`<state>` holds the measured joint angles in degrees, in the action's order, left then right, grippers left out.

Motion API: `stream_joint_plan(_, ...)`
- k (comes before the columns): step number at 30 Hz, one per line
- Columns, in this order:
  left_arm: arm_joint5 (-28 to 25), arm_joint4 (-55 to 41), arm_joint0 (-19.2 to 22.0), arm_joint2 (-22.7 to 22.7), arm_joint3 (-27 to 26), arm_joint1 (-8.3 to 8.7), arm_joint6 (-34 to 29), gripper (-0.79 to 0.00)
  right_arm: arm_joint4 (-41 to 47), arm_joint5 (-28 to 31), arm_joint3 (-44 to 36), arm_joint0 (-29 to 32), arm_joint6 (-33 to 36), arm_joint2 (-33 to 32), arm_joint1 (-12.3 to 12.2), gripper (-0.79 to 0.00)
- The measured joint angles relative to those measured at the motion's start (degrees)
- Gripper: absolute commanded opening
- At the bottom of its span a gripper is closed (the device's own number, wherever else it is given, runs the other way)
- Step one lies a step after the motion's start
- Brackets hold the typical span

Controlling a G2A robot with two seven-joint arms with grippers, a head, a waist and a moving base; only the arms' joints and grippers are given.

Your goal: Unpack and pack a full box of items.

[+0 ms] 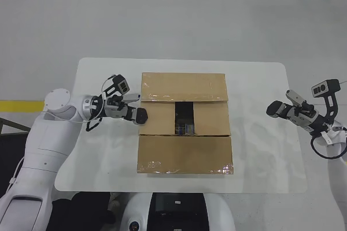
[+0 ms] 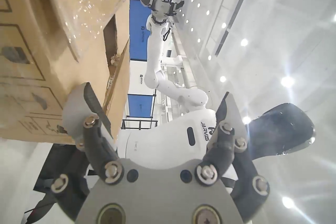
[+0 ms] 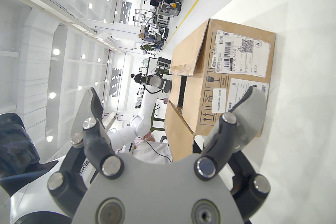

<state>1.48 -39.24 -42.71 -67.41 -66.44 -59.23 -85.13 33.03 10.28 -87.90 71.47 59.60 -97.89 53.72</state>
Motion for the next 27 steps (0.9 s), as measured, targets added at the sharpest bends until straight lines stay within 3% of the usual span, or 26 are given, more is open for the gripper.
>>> stream_joint_plan(27, -5.84, -9.86, 11.46, 4.27, 9.55, -3.7, 2.1, 0.0, 0.0, 0.0, 0.0, 0.0, 0.0, 0.0, 0.0, 0.0)
